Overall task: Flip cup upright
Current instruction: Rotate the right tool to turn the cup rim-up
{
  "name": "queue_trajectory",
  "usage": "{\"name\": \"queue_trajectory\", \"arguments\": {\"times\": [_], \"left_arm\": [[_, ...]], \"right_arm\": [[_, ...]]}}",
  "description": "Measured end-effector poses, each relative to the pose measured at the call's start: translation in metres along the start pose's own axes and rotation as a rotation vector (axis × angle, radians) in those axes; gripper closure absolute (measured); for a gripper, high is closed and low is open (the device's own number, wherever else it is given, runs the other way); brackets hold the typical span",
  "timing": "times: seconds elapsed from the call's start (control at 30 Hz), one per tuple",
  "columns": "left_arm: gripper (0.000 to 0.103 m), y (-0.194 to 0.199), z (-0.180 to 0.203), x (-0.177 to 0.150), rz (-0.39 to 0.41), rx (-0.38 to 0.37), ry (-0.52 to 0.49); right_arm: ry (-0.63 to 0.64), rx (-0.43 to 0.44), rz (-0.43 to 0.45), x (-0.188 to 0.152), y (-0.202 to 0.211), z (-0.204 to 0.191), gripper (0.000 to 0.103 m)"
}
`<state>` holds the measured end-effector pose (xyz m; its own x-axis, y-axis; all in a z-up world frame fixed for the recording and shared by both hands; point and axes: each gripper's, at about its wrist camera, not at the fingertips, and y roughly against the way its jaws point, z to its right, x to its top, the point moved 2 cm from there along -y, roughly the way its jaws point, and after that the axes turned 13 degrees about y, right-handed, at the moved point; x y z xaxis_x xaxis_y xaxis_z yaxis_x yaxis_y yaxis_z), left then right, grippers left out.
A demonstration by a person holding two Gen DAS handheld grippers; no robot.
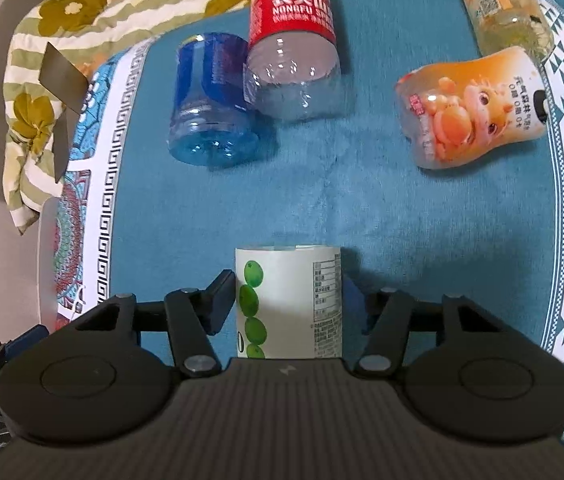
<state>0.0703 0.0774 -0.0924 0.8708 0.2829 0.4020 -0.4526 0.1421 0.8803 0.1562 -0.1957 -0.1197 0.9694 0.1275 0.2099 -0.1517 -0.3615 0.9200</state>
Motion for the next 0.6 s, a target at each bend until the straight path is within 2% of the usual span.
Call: {"name": "queue_trajectory", "arguments": {"times": [0.17,0.3,0.4,0.6], "left_arm": [[0.000,0.010,0.005,0.001,0.014,0.006,-0.012],[0.000,0.022,0.008,0.003,0.048,0.013,-0.027],[0.000,0.027,0.009,0.003,0.069,0.014,-0.027],[0.000,0.026,0.006,-0.003,0.091,-0.012,-0.025]], "right_arm": [[0.011,0.017,0.067,-0.005,0.021,-0.007,0.032],[0.009,0.050,0.176,-0.008,0.049,-0.014,0.032],[0.038,0.004,0.332,-0.017,0.067,-0.024,0.032],[0.092,-0.191,0.698,-0.052,0.059,-0.038,0.031]]}}
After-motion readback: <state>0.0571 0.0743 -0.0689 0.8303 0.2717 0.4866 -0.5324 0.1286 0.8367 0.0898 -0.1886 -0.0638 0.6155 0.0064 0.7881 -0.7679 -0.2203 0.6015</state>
